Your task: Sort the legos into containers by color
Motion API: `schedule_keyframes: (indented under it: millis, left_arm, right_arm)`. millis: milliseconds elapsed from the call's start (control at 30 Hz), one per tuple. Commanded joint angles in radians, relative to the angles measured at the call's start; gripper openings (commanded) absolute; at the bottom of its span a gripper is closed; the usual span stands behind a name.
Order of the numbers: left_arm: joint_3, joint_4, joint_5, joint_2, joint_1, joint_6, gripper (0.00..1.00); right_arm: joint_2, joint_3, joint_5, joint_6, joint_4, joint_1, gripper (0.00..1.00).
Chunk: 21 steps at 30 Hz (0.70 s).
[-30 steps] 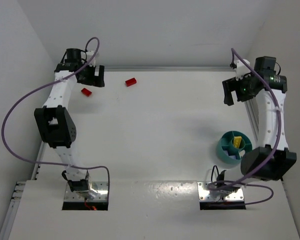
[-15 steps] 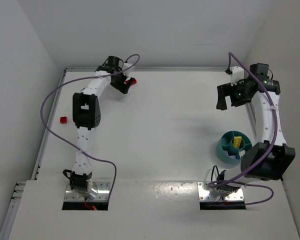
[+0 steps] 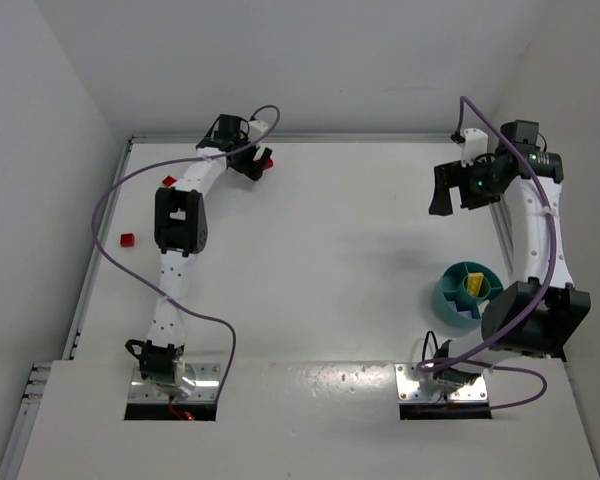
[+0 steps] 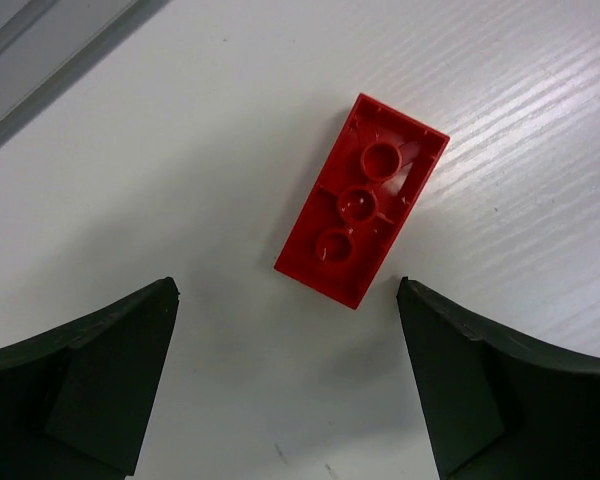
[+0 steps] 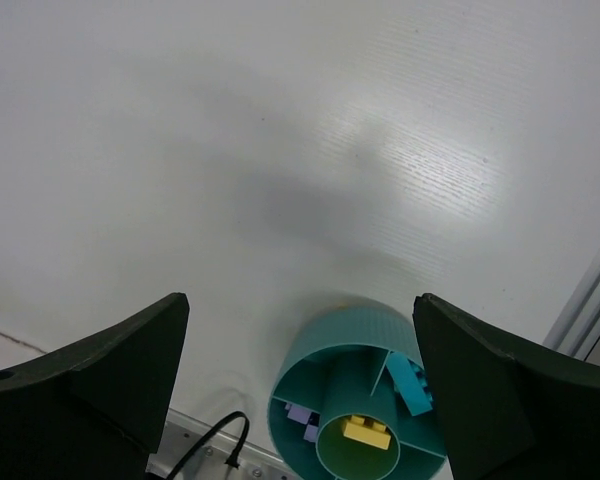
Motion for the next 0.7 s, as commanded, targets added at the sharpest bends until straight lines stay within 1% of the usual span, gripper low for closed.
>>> schedule_keyframes:
  millis: [0,100,133,267,333,367,467,500,567,600,633,667]
  left_arm:
    - [0.021,0.058,0.028,0.038,-0.001,-0.017,0.98]
    - [0.021,0.068,0.103,0.060,-0.001,-0.017,0.99]
    - [0.021,0.068,0.103,0.060,-0.013,-0.017,0.99]
    - [0.012,0.068,0.172,0.069,-0.024,-0.017,0.93]
    - [0.012,0.068,0.183,0.069,-0.034,-0.017,0.88]
    - [0.012,0.068,0.183,0.069,-0.034,-0.017,0.83]
    - [0.012,0.058,0.183,0.078,-0.034,-0.017,0.71]
    - [0.002,0.058,0.197,0.069,-0.034,-0.017,0.61]
    - [-0.024,0.045,0.209,0.048,-0.034,-0.006,0.51]
    - [-0.043,0.045,0.209,0.035,-0.043,-0.006,0.42]
    - [-0.092,0.036,0.209,0.020,-0.044,0.004,0.38]
    - [-0.119,0.036,0.218,-0.018,-0.053,0.021,0.31]
  right_arm:
    - [0.023,0.048,-0.032,0.016,-0.008,-0.003,0.92]
    - [0.032,0.059,-0.032,0.016,-0.008,-0.003,0.91]
    - [0.032,0.059,-0.032,0.016,-0.008,-0.003,0.91]
    - [0.032,0.059,-0.023,0.016,-0.008,-0.003,0.88]
    - [0.032,0.050,-0.023,0.016,-0.008,-0.003,0.85]
    - [0.032,0.050,-0.023,0.016,-0.008,-0.003,0.85]
    - [0.032,0.050,-0.023,0.016,-0.008,-0.003,0.81]
    - [0.032,0.050,-0.033,0.016,-0.017,-0.003,0.81]
    - [0.032,0.050,-0.033,0.016,-0.017,-0.003,0.78]
    - [0.032,0.059,-0.042,0.016,-0.017,-0.003,0.78]
    - [0.032,0.059,-0.043,0.016,-0.017,-0.003,0.77]
    - [0.023,0.059,-0.055,0.016,-0.028,-0.003,0.77]
